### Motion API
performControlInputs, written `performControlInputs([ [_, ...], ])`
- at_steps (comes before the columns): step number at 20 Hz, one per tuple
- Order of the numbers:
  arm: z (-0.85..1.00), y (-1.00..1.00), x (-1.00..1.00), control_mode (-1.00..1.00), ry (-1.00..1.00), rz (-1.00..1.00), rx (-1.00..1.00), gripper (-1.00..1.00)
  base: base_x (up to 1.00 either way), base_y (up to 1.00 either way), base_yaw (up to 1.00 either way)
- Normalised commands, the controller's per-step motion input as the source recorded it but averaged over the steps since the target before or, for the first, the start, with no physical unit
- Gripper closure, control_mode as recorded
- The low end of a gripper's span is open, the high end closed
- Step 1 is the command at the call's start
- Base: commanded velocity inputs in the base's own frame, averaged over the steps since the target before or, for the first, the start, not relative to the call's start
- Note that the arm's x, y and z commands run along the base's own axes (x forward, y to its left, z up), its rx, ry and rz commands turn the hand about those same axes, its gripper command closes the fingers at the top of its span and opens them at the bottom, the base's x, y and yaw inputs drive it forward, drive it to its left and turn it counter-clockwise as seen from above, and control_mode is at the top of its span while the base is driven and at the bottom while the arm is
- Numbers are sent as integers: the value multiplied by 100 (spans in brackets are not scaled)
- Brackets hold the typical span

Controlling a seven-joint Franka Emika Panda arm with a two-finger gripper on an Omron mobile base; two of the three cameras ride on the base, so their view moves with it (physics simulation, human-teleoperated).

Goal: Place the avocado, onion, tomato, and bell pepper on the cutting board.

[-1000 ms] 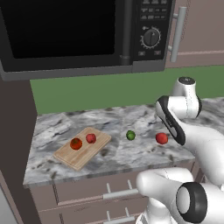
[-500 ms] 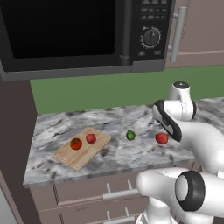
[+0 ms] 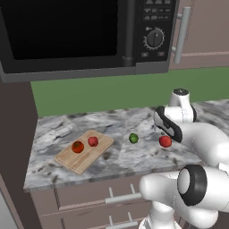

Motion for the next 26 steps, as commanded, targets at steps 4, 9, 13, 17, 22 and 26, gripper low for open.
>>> performControlInputs([
  [4, -11, 0, 19, -100, 1, 0, 0, -100, 0, 0, 0],
  [9, -10, -3, 16, -100, 0, 0, 0, -100, 0, 0, 0],
  [13, -10, -6, 11, -100, 2, 0, 0, -100, 0, 0, 0],
  [17, -6, -3, 7, -100, 6, 0, 0, -100, 0, 0, 0],
  [22, -12, 0, 11, -100, 13, 0, 0, -100, 0, 0, 0],
  [26, -11, -1, 13, -100, 11, 0, 0, -100, 0, 0, 0],
])
